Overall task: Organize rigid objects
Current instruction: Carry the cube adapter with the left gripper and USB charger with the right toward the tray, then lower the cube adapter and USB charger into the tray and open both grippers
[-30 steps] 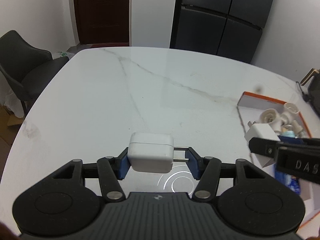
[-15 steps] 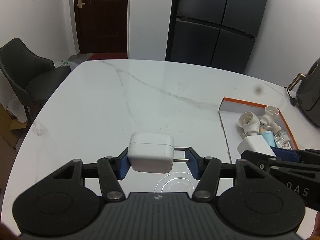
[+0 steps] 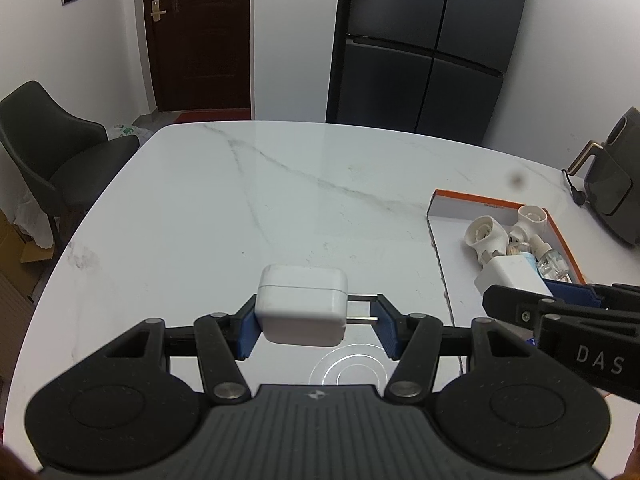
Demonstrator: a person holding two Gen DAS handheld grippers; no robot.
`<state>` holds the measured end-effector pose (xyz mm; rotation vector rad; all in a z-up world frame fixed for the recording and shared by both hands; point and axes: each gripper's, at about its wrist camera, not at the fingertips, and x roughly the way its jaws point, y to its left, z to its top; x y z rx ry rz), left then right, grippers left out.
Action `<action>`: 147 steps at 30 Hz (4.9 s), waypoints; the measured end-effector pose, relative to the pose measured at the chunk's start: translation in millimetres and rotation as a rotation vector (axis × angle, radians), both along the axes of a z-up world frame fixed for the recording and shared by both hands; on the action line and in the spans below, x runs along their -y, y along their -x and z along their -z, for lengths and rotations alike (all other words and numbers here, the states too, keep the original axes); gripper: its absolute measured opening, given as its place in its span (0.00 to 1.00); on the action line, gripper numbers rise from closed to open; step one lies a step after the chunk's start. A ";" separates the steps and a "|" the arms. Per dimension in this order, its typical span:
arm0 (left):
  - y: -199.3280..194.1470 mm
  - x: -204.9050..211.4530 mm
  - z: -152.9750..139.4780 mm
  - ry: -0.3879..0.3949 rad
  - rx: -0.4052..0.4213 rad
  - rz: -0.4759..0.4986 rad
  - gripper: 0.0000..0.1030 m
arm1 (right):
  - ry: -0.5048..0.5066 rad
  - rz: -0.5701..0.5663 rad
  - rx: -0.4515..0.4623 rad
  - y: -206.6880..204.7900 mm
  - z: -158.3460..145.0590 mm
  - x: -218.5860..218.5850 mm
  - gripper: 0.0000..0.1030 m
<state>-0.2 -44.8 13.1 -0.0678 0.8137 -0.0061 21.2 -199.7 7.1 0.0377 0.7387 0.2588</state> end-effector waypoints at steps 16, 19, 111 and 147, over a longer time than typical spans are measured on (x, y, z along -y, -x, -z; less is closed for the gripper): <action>13.9 11.2 1.4 -0.002 -0.015 0.027 0.57 | -0.008 0.028 -0.007 12.3 3.6 16.3 0.49; 15.6 15.7 1.2 -0.003 -0.016 0.037 0.57 | -0.008 0.037 -0.007 15.0 3.7 20.8 0.49; 25.7 196.9 5.4 0.015 0.005 0.281 0.57 | 0.026 0.278 -0.002 60.8 -2.5 195.0 0.49; -42.5 204.5 19.9 0.021 -0.025 0.230 0.57 | 0.025 0.252 -0.032 -15.2 13.4 208.3 0.49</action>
